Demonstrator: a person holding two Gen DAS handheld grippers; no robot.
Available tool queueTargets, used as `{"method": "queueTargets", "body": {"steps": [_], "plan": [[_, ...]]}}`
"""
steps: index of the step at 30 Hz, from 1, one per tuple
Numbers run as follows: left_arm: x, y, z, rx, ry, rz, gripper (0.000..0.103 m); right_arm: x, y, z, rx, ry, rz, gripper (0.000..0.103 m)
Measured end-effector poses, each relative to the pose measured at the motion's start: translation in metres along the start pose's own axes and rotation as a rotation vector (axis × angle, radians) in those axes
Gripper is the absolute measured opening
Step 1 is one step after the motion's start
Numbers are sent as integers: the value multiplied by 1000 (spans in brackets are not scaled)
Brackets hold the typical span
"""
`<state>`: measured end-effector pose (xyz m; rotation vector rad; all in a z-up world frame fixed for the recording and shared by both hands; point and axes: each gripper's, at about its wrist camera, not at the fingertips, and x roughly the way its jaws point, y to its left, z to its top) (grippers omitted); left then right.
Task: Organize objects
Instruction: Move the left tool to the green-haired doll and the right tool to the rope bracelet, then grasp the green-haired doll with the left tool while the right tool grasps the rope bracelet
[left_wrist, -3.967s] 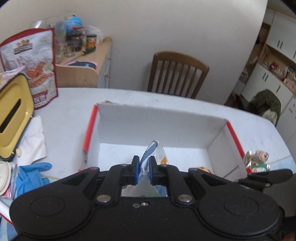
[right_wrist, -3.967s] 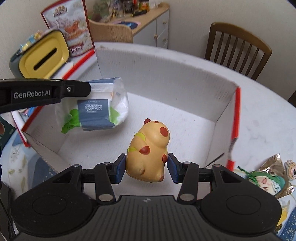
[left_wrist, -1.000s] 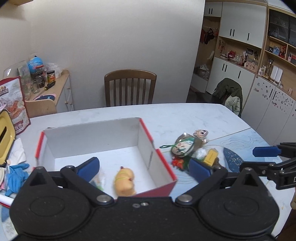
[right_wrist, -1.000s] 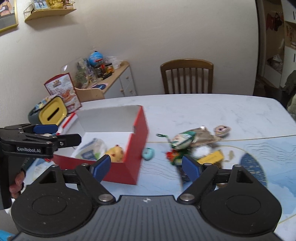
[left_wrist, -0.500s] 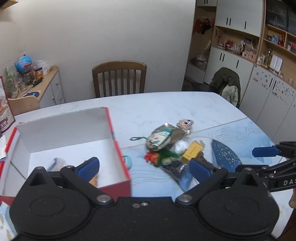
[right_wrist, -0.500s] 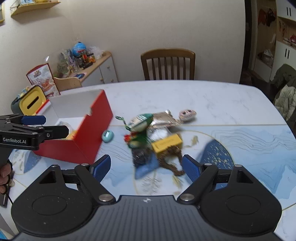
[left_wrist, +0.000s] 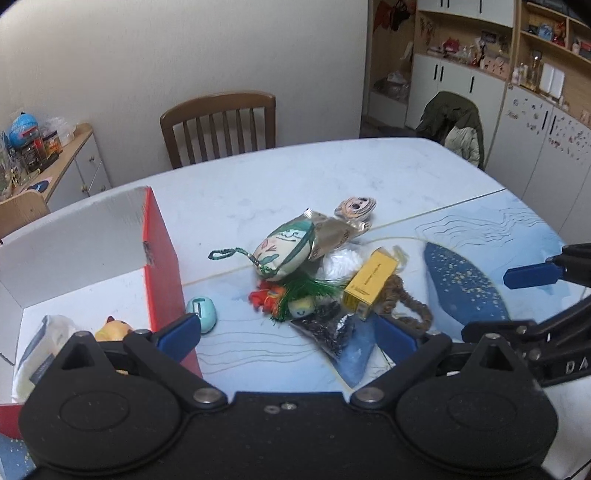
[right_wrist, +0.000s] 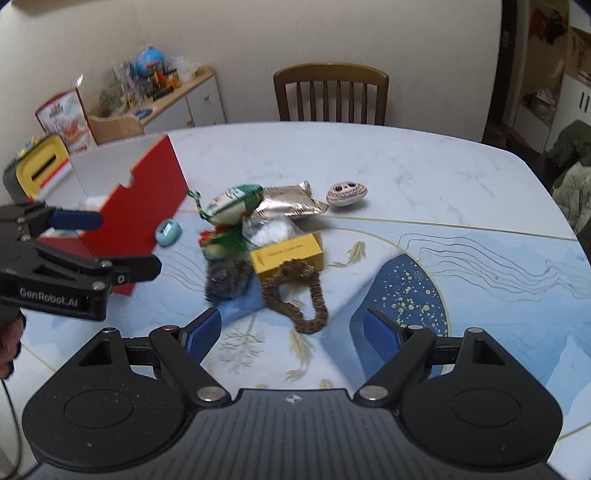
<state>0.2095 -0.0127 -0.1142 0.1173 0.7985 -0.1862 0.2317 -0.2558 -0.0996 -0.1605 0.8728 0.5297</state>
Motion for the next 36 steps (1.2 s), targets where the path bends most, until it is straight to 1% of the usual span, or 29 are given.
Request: {"method": "queueTargets", "body": {"steps": [3,6,9,11,14,15,18,20,22,23,25,27,29,30,33,35,36], "plan": [[10,-3,8,-6,-1,10,99,16,-2,1,-27,21,-5,84],[20,-3,18,-46,1,2,99,33,-5,2,-40,42,-12,84],[35,2,31,-99,15,-18,96,48,-8,6,-45,58,-8,84],[44,5,40,-117,10,5,96,56,-8,8,-53,64,-5,84],[58,6,52,-96,1,22,96,64,-9,12,-63,63,-12,83],[62,5,54,-87,4,24,95,67,-10,14,-57,64,-9,80],[75,2,58,-45,14,25,92,73,-17,16,-30,67,-7,78],[83,-1,58,-17,23,27,91,79,-21,18,-14,77,-9,73],[91,-4,58,5,38,35,86,84,-23,20,-11,85,-15,66],[95,-4,57,10,43,43,84,87,-23,20,-13,86,-21,65],[100,-4,57,16,50,46,80,91,-24,22,-8,91,-23,58],[104,-4,56,22,55,55,77,96,-24,23,-2,95,-20,54],[107,-3,55,26,65,56,71,99,-23,24,-4,97,-21,51],[109,-2,55,28,69,55,66,101,-22,24,-6,98,-22,48],[109,-1,54,34,67,56,60,104,-20,23,-5,105,-28,46],[109,0,54,36,66,42,55,106,-19,22,-8,104,-36,43],[109,0,54,38,65,38,52,106,-19,23,-10,101,-40,40]]}}
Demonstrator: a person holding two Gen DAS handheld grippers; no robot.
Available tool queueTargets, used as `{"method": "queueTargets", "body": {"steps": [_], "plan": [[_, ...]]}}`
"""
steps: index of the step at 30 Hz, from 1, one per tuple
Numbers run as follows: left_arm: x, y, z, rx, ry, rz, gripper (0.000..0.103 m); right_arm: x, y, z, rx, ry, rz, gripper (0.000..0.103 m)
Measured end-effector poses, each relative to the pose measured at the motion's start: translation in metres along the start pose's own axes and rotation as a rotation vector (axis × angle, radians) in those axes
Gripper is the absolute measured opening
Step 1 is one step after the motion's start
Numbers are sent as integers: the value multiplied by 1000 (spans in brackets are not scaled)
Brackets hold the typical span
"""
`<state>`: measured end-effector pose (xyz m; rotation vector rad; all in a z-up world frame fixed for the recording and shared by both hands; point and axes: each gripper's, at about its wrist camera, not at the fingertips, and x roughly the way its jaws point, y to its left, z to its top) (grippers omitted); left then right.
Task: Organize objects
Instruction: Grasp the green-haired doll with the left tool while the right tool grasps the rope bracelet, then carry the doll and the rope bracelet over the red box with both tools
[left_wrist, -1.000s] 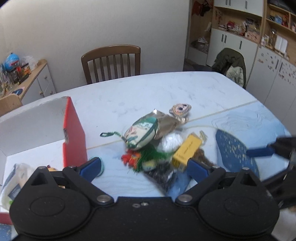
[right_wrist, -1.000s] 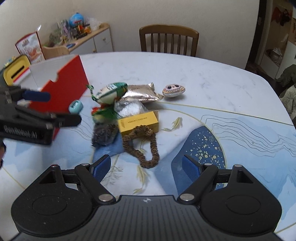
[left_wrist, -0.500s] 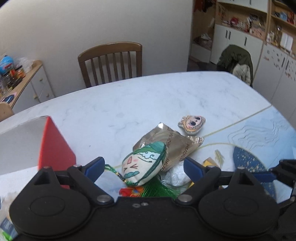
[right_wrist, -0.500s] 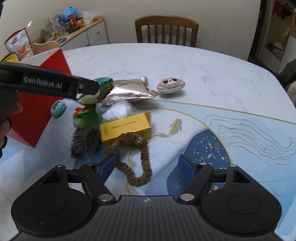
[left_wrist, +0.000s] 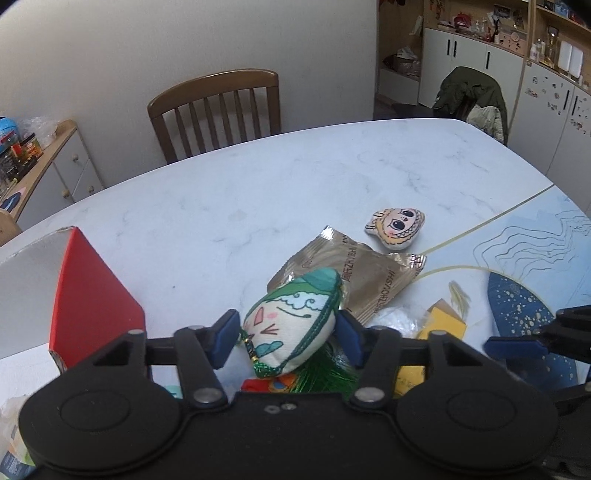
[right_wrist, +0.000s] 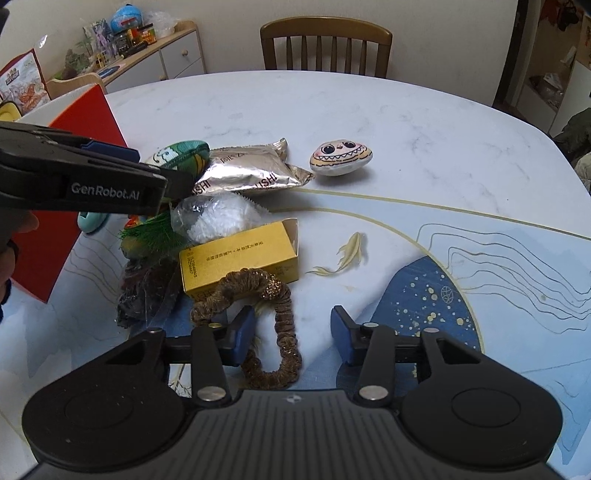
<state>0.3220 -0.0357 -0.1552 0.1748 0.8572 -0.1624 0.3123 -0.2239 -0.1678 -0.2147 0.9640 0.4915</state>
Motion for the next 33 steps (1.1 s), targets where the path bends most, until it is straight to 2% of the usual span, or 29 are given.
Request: {"method": "queueTargets", "body": {"steps": [4,7,9,14,18,26,33], "plan": [[-2,-2,1,11,-10,-3,43,1,3,2,-9,-5,-4,28],[-4,-2,0,8,-17,-4,40,1,6,2,-18,-11,-16,14],[-5,-2,-1,10,-18,-4,39,0,7,1,-20,-20,-15,10],[-12,-1,-1,-10,-26,2,36,-7,7,0,-6,-56,-14,8],[-25,1,-2,-44,-33,-36,36,-21,3,-3,27,-68,9,7],[-64,5,-4,-97,-44,-88,36,-67,5,-7,50,-130,65,7],[-102,13,-8,-121,-55,-95,34,-105,9,-4,49,-177,106,7]]}}
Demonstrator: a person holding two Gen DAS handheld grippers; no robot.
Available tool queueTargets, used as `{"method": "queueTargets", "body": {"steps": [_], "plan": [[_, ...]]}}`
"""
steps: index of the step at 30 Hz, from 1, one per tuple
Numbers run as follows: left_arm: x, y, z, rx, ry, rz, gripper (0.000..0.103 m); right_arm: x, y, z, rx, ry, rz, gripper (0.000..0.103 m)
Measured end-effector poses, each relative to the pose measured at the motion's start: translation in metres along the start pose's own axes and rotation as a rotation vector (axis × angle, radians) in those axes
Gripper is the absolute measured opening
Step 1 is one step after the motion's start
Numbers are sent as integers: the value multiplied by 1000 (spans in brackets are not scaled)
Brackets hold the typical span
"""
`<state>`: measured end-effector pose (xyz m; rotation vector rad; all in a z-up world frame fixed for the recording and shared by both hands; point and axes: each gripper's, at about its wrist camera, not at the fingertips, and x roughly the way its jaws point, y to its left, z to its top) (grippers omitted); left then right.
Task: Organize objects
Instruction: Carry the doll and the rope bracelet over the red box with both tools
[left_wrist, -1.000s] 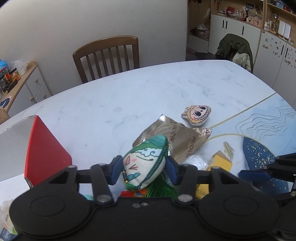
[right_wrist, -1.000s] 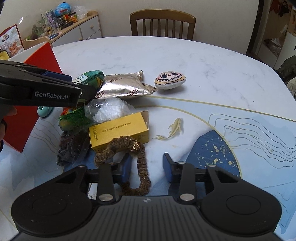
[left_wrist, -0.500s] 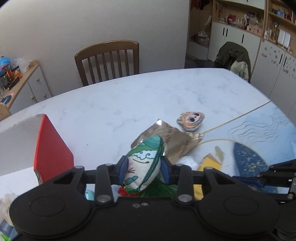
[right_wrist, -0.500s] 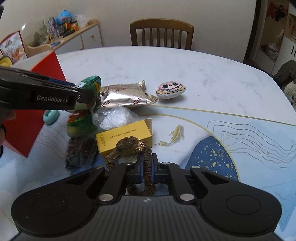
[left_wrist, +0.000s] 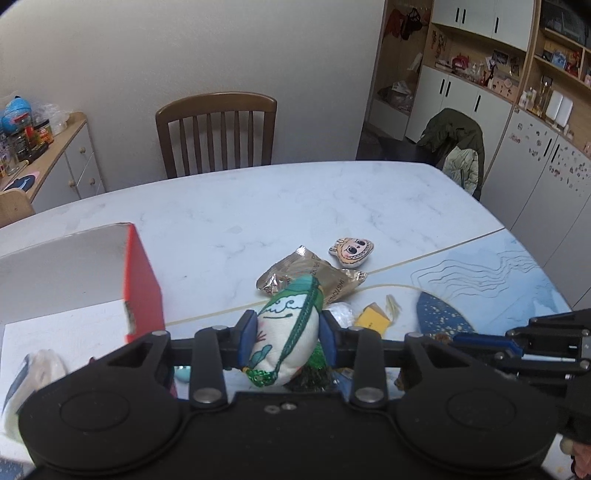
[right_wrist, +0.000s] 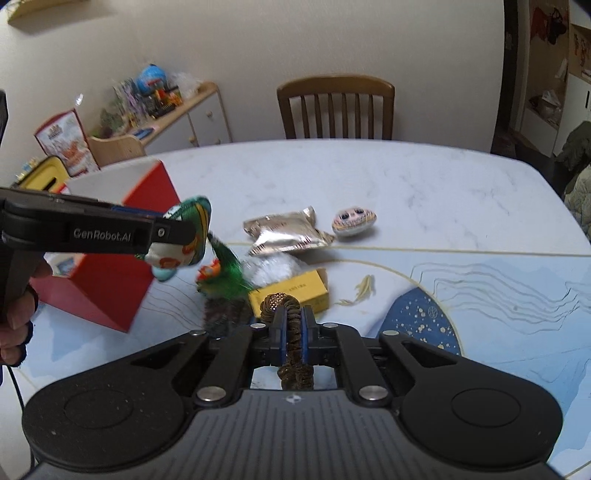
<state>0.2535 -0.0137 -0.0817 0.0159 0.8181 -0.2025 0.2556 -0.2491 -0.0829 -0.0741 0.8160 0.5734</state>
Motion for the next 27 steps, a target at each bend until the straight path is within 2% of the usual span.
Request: {"method": "queueTargets", "body": {"steps": [12,20,27], "plan": [[-59,31,0,-55,-25,-38,32,-40,35,27,-22,-59,79,7],[-92,76,10,-84,-54,-46,32,-48,77,51,-34,-99,109,7],[-116,122,24,-84,-96,-25,32,-37,123,78,-55,-118,118,7]]}}
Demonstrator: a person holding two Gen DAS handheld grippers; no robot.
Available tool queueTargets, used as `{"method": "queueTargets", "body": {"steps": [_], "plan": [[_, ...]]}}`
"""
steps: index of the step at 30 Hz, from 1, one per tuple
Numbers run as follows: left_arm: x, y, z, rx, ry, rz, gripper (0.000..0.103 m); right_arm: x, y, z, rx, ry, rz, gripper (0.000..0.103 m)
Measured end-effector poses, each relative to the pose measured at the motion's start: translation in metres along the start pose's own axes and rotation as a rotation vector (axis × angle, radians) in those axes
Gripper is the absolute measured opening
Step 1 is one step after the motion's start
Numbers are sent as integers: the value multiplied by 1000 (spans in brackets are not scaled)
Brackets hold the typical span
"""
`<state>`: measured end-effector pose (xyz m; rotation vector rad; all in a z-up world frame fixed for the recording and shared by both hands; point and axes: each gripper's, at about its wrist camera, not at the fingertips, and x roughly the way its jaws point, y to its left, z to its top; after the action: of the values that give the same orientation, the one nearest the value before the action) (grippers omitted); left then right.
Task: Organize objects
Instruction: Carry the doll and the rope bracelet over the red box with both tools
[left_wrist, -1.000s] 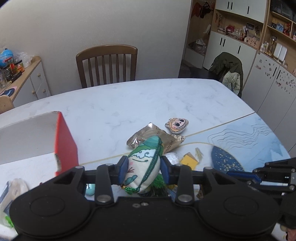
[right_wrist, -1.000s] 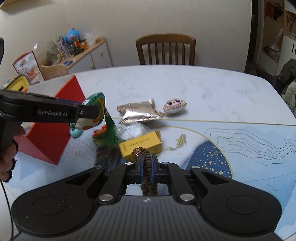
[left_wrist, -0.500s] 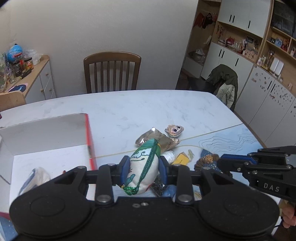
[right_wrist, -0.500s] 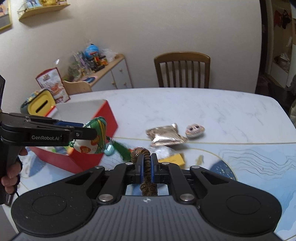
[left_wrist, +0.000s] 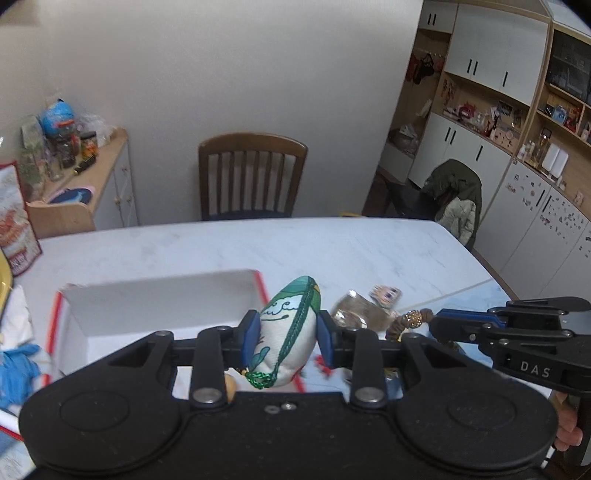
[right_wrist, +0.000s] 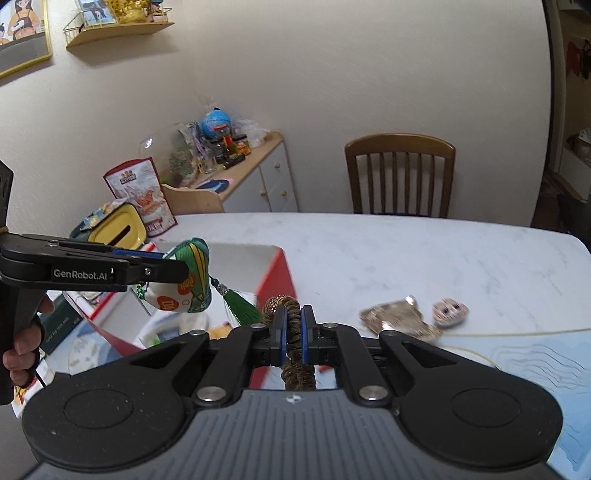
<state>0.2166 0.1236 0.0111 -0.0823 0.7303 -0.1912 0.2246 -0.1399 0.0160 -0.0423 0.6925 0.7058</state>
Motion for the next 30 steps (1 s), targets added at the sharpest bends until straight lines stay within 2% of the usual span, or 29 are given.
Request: {"method": "queueTargets", "body": {"steps": [9,16,24,30], "plan": [[-3,61,6,24,-1,88,32,51,58,24,-35,27,20,7],[18,104,3,21,30,143,32,106,93,28,-37,80,8,7],[50,132,-6,68,73,209,32,167,113,24,-12,159,-28,7],[80,140,-13,93,148,214,32,201,114,13,52,238,-27,7]]}}
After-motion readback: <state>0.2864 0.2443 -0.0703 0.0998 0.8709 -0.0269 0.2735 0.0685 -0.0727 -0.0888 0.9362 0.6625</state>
